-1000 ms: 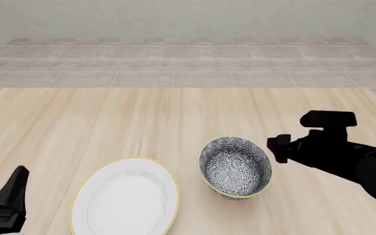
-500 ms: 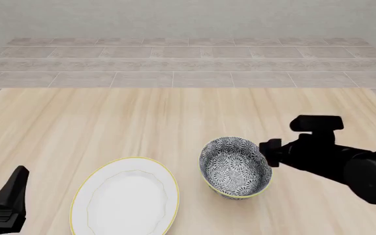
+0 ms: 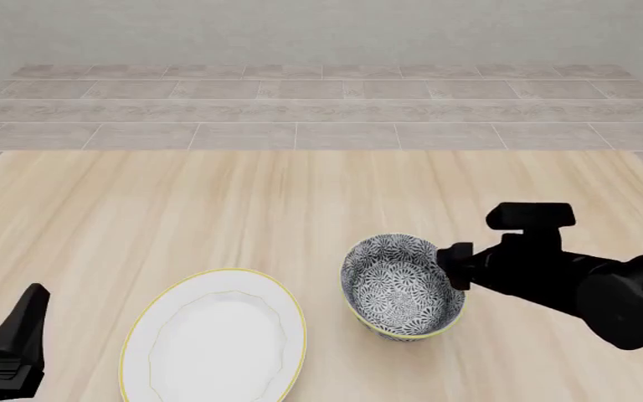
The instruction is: Put the bowl on the plate.
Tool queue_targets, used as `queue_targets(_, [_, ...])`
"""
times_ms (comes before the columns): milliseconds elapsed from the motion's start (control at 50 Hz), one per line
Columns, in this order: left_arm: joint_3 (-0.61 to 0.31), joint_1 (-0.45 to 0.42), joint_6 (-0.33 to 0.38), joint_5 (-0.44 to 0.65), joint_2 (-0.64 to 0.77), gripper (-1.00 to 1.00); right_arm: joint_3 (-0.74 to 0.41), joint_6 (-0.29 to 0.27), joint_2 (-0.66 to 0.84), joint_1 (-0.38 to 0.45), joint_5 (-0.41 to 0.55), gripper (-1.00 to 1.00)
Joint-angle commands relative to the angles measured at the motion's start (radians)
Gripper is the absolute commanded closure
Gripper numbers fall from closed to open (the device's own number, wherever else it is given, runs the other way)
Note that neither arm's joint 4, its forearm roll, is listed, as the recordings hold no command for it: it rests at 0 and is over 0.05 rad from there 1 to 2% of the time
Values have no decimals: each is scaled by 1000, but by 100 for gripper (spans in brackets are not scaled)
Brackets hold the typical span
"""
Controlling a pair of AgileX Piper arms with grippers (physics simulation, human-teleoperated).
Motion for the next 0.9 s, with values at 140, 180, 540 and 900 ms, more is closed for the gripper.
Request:
queue_targets(140, [0,0,0,0,0,-100,6,2,24,2,-21,-100])
queue_targets(180, [0,0,0,0,0,-100,6,2,22,2,-20,-100])
queue_targets(540, [0,0,0,0,0,-100,13,13,50,3,-45,-100])
queue_targets(900, [0,0,0,0,0,-100,15,20,97,14,-77,-100])
